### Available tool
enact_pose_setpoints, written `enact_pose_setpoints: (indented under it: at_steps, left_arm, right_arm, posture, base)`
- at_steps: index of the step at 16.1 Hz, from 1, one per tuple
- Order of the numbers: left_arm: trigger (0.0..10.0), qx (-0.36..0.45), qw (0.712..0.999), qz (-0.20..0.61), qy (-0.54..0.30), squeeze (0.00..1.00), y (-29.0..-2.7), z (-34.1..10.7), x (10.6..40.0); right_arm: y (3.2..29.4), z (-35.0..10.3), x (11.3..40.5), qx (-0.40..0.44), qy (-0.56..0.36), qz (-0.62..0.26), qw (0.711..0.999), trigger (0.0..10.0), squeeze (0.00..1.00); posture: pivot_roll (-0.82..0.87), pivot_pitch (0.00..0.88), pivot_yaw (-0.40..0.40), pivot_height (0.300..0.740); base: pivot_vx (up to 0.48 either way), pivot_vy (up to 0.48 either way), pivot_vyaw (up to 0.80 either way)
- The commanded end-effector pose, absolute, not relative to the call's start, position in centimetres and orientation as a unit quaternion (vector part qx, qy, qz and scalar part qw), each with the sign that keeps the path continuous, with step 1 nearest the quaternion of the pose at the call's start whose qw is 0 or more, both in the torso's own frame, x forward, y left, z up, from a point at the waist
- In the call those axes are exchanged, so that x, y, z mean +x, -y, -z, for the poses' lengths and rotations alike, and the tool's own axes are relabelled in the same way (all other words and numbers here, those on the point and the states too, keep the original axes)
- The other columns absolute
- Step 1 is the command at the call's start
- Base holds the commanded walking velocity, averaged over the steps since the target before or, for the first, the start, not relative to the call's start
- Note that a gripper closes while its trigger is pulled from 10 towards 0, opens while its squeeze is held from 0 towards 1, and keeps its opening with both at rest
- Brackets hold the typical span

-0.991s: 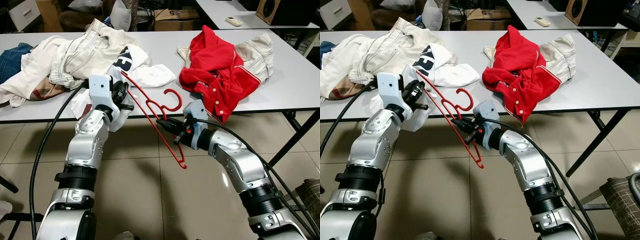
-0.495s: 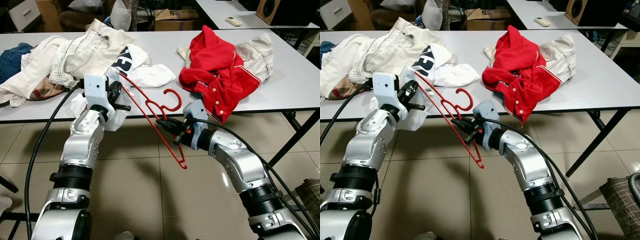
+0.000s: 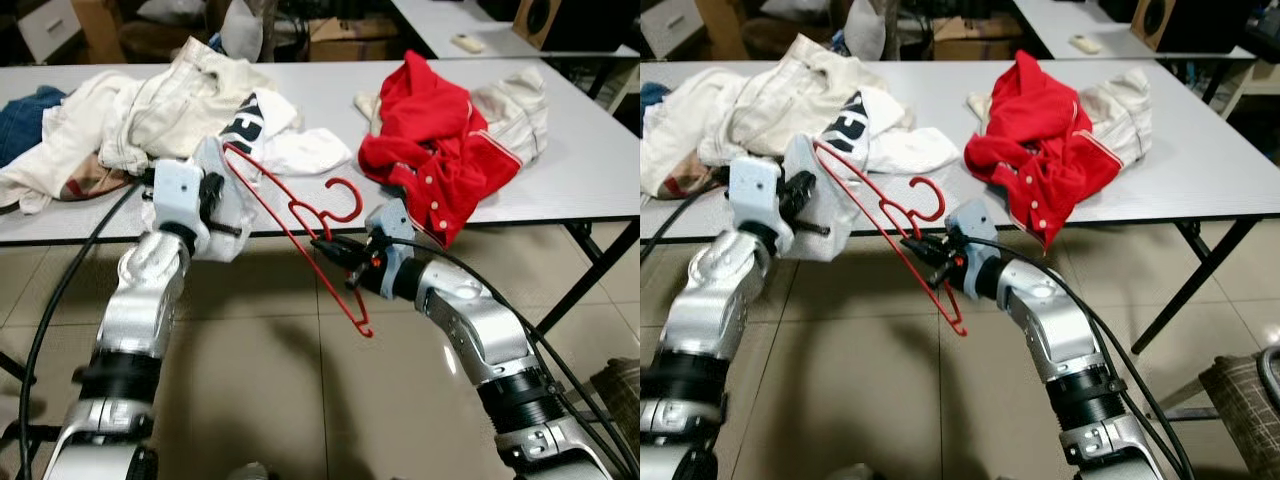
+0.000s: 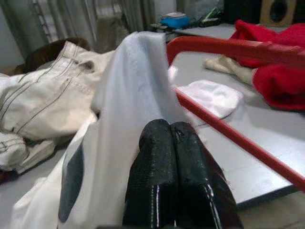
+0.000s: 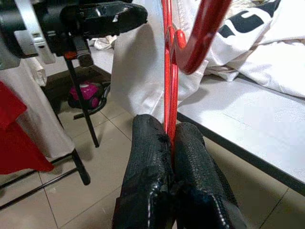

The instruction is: Hang hanger

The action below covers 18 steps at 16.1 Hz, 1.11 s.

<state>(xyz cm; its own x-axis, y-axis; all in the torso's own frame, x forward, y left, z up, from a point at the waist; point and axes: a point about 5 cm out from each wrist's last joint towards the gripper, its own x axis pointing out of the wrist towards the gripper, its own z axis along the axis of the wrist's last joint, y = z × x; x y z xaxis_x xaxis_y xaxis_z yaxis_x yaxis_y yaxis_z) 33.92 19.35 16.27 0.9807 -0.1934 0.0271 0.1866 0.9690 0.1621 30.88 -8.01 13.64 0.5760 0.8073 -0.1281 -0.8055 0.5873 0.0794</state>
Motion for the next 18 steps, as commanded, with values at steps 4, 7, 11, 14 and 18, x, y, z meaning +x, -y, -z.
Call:
enact_pose_setpoints:
  at_steps: [4,7,11,14,18]
  left_arm:
    - [0.0,0.089,0.988,0.12,0.044,0.0,-20.4,-18.2,33.3]
    - [6.6,0.086,0.992,0.079,0.037,0.0,-21.6,-18.7,33.5]
    - [10.0,0.053,0.994,0.09,0.041,1.0,-19.6,-17.9,34.1]
    - [10.0,0.06,0.992,0.095,0.054,1.0,-18.5,-18.2,34.5]
    - [10.0,0.086,0.992,0.078,0.056,1.0,-18.0,-17.9,34.9]
  right_arm:
    - [8.2,-14.1,31.1,0.006,-0.07,-0.456,0.887,10.0,0.0]
    - [8.3,-14.1,31.2,0.006,-0.07,-0.456,0.887,10.0,0.0]
    - [8.0,-14.3,31.2,0.007,-0.066,-0.462,0.885,10.0,0.0]
    - [7.9,-14.4,31.2,0.007,-0.066,-0.463,0.884,10.0,0.0]
    - [8.1,-14.4,31.1,0.007,-0.065,-0.463,0.884,10.0,0.0]
  posture:
    - [-0.02,0.0,0.032,0.74]
    - [-0.01,0.0,0.03,0.74]
    - [-0.02,0.0,0.028,0.74]
    - [-0.02,0.0,0.031,0.74]
    - [-0.02,0.0,0.032,0.74]
  base:
    - [0.0,0.0,0.0]
    - [0.0,0.0,0.0]
    - [0.0,0.0,0.0]
    - [0.0,0.0,0.0]
    - [0.0,0.0,0.0]
